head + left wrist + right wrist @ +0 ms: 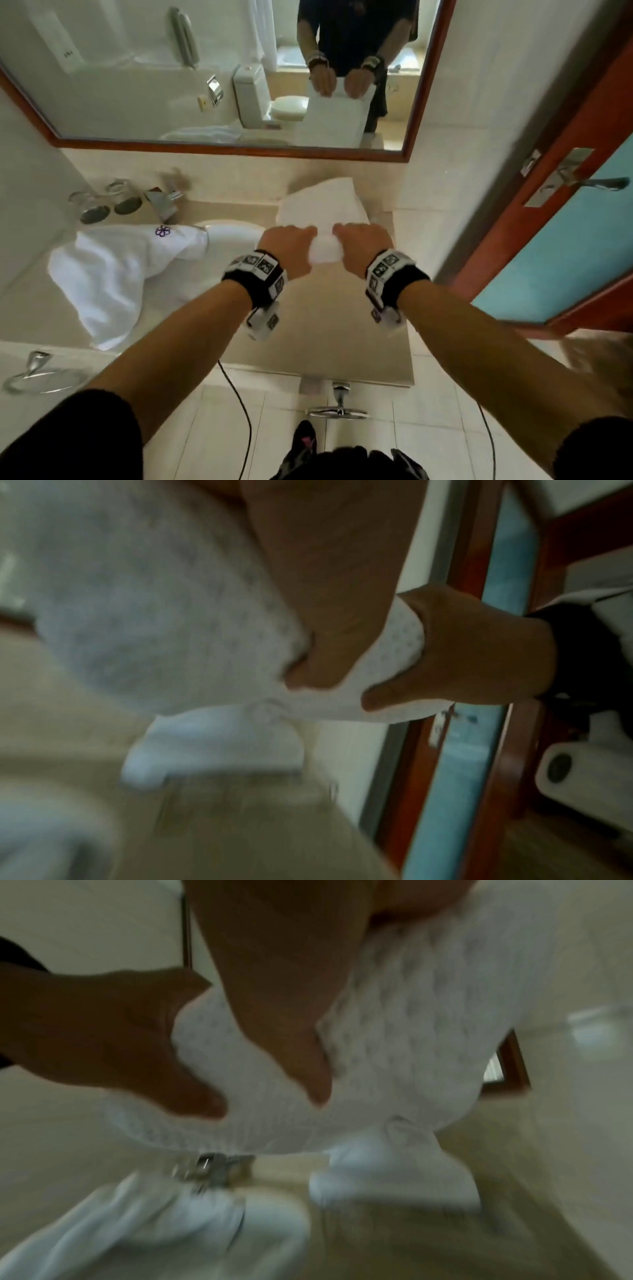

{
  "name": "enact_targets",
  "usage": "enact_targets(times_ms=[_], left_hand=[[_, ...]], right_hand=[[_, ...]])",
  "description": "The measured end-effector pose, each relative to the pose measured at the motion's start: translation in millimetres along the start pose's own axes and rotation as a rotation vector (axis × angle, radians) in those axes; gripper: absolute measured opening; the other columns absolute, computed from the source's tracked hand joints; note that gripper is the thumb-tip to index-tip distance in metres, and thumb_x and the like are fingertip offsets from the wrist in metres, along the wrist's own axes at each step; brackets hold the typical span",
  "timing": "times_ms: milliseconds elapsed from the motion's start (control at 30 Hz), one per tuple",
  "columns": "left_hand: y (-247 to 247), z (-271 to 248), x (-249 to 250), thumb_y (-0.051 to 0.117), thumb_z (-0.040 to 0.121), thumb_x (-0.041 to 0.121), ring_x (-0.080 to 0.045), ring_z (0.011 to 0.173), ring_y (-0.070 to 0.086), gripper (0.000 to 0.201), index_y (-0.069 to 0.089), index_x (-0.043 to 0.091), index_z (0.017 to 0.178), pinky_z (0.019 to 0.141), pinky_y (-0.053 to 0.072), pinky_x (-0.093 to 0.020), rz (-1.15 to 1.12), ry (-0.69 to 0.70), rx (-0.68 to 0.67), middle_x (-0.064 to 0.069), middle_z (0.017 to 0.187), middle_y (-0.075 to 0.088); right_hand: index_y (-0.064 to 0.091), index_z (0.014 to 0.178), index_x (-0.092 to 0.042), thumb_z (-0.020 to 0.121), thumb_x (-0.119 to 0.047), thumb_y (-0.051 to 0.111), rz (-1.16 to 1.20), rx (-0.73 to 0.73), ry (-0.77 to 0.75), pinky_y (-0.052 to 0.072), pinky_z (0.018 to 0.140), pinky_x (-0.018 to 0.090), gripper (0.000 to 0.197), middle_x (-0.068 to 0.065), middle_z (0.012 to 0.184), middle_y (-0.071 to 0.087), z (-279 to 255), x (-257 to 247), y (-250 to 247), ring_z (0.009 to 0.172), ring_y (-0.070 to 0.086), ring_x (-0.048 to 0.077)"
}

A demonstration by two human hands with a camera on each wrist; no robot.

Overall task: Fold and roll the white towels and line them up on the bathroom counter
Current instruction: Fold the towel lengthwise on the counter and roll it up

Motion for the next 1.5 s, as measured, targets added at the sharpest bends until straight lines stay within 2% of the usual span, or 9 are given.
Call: enact_targets(times_ms=[100,233,467,633,933,1133,1233,1333,1500], left_hand=[[95,-48,12,0.071,0.072,0.04,-0.026,0.094,0.066,0.052,0.053,0.029,0.119,0.08,0.054,-0.036,-0.066,-0.01,-0.364,-0.002,0.103,0.068],[152,-83,21,0.074,0.069,0.043,-0.023,0.099,0.065,0.059,0.055,0.03,0.123,0.085,0.054,-0.035,-0.114,-0.041,-0.556,0.0,0.11,0.067],[168,-106,38,0.068,0.077,0.035,-0.026,0.104,0.058,0.063,0.037,0.025,0.131,0.084,0.043,-0.038,0.006,-0.007,-0.334,0.0,0.114,0.058],[166,-106,42,0.073,0.076,0.04,-0.029,0.089,0.066,0.066,0.036,0.02,0.126,0.069,0.046,-0.035,-0.042,0.002,-0.472,-0.004,0.102,0.065],[156,-76,7,0.075,0.059,0.036,-0.017,0.08,0.063,0.058,0.042,0.036,0.106,0.075,0.057,-0.036,-0.251,-0.056,-0.639,0.008,0.092,0.063],[172,-91,15,0.08,0.064,0.041,-0.021,0.082,0.062,0.07,0.04,0.024,0.118,0.072,0.054,-0.035,-0.154,-0.036,-0.68,0.003,0.093,0.059],[178,-99,26,0.083,0.062,0.044,-0.024,0.088,0.064,0.08,0.035,0.023,0.122,0.076,0.056,-0.037,-0.166,-0.051,-0.598,0.002,0.103,0.063],[172,-95,26,0.075,0.072,0.041,-0.025,0.083,0.065,0.061,0.038,0.024,0.117,0.071,0.053,-0.036,-0.11,-0.051,-0.513,-0.001,0.096,0.065],[150,-65,3,0.065,0.075,0.037,-0.022,0.077,0.061,0.043,0.046,0.026,0.112,0.07,0.052,-0.035,-0.116,-0.118,-0.404,0.003,0.085,0.06]], right_hand=[[0.051,0.119,-0.023,0.086,-0.027,0.06,0.063,-0.311,-0.028,0.052,0.08,0.037,0.035,0.002,0.111,0.066,-52,-23,96,0.097,0.065,0.027],[0.051,0.116,-0.022,0.087,-0.033,0.061,0.075,-0.475,-0.037,0.05,0.078,0.037,0.032,0.004,0.11,0.065,-85,-41,160,0.097,0.065,0.027],[0.055,0.111,-0.024,0.083,-0.033,0.062,0.037,-0.522,-0.03,0.05,0.079,0.034,0.03,0.003,0.106,0.065,-85,-40,167,0.097,0.065,0.024],[0.054,0.082,-0.032,0.063,-0.043,0.08,0.047,-0.727,-0.134,0.049,0.062,0.026,0.033,-0.01,0.082,0.064,-72,-43,172,0.075,0.067,0.015],[0.042,0.123,-0.029,0.074,-0.045,0.068,0.031,-0.484,-0.208,0.045,0.079,0.034,0.058,-0.003,0.1,0.062,-62,-44,151,0.09,0.063,0.022],[0.066,0.101,-0.024,0.071,-0.039,0.075,-0.001,-0.703,-0.171,0.057,0.074,0.032,0.034,-0.005,0.086,0.067,-66,-53,167,0.073,0.065,0.018],[0.062,0.099,-0.024,0.06,-0.031,0.08,0.026,-0.85,-0.204,0.058,0.078,0.037,0.043,-0.006,0.084,0.064,-60,-46,164,0.079,0.065,0.018],[0.052,0.085,-0.03,0.058,-0.036,0.071,0.072,-0.893,-0.169,0.058,0.074,0.038,0.033,-0.004,0.08,0.062,-54,-45,160,0.072,0.064,0.018],[0.045,0.13,-0.029,0.069,-0.043,0.069,0.09,-0.58,-0.168,0.049,0.089,0.036,0.067,-0.002,0.116,0.061,-33,-39,145,0.1,0.062,0.022]])
Point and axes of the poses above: each hand's wrist, its own z-axis towards the middle knuckle, its own y-axis out of the palm, x = y × z, the point moved 2 cm from there along z, towards the middle knuckle
